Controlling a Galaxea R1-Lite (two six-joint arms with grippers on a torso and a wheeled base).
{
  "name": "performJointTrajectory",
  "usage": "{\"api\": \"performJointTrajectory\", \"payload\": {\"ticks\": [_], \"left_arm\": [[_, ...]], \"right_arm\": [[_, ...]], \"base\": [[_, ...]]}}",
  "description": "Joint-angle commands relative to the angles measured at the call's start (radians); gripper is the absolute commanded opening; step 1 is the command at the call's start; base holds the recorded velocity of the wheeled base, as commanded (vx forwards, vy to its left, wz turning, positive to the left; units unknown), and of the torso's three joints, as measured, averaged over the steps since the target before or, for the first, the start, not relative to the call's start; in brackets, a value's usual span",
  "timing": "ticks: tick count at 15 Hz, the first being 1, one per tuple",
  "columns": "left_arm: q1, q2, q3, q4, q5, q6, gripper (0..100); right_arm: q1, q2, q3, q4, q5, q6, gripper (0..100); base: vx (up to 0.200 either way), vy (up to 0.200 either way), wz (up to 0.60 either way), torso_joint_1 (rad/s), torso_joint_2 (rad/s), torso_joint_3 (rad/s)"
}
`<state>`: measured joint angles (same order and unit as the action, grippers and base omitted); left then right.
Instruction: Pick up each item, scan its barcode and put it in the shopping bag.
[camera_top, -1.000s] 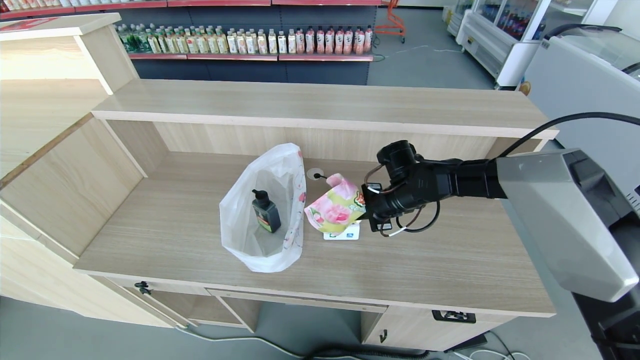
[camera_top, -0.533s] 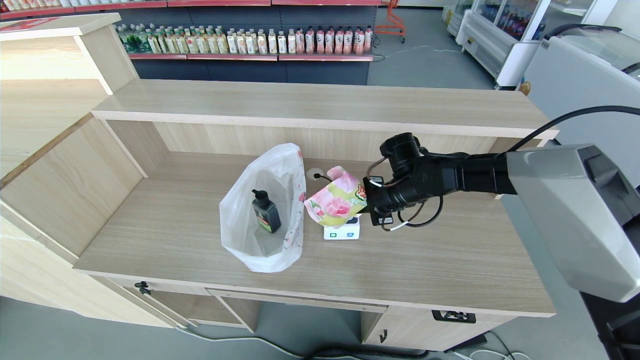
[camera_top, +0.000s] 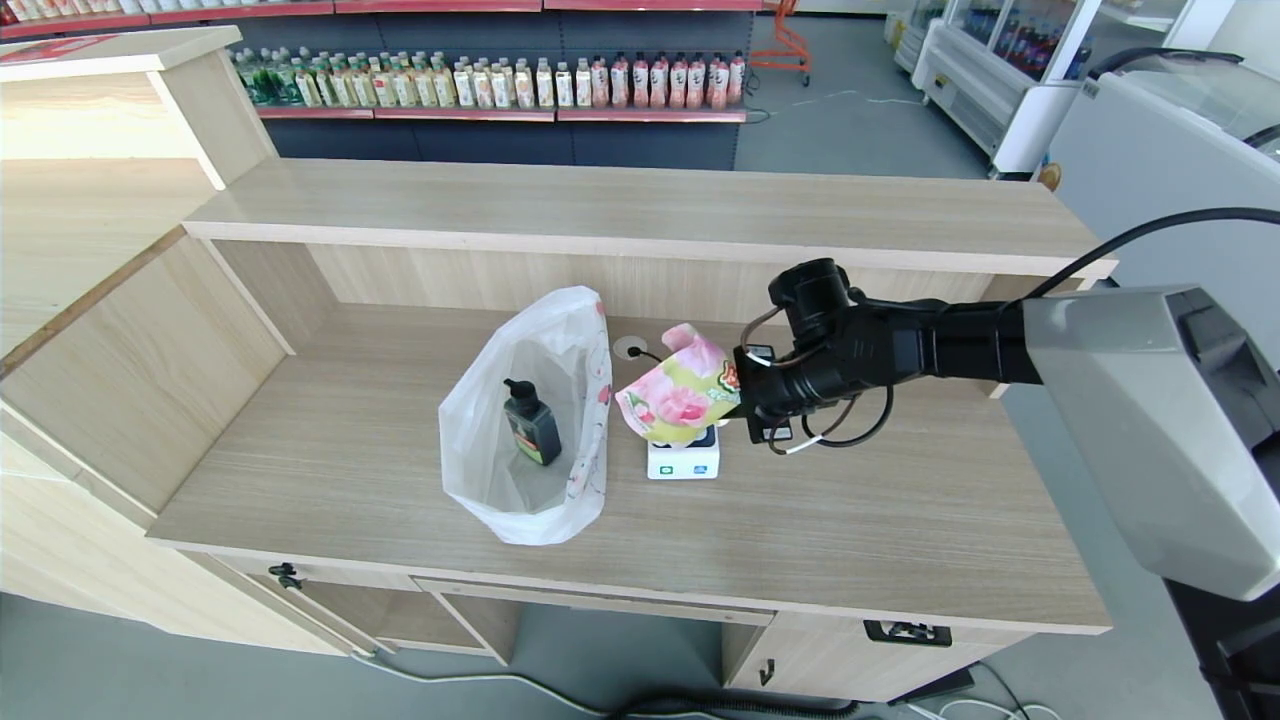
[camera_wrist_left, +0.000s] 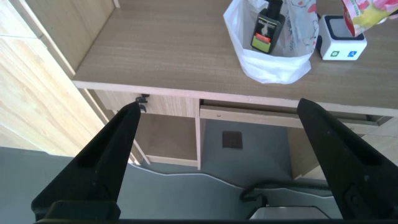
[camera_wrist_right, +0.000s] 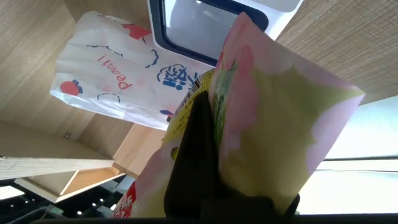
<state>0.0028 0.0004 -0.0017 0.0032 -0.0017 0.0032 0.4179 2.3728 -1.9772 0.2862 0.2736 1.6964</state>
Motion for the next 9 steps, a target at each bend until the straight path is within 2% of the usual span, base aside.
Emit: {"api": "performJointTrajectory", "payload": {"ticks": [1,9], "left_arm": [[0.000,0.000,0.000,0.000,0.000,0.000,100],[0.000,0.000,0.000,0.000,0.000,0.000,100]], "right_arm": [[0.001,0.000,-0.005,0.001,0.001,0.002,0],[-0.001,0.006,-0.014,-0.001,-0.001,0.003,0]], "base": [[0.000,0.000,0.00,0.000,0.00,0.000],[0.000,0.000,0.00,0.000,0.00,0.000]]}}
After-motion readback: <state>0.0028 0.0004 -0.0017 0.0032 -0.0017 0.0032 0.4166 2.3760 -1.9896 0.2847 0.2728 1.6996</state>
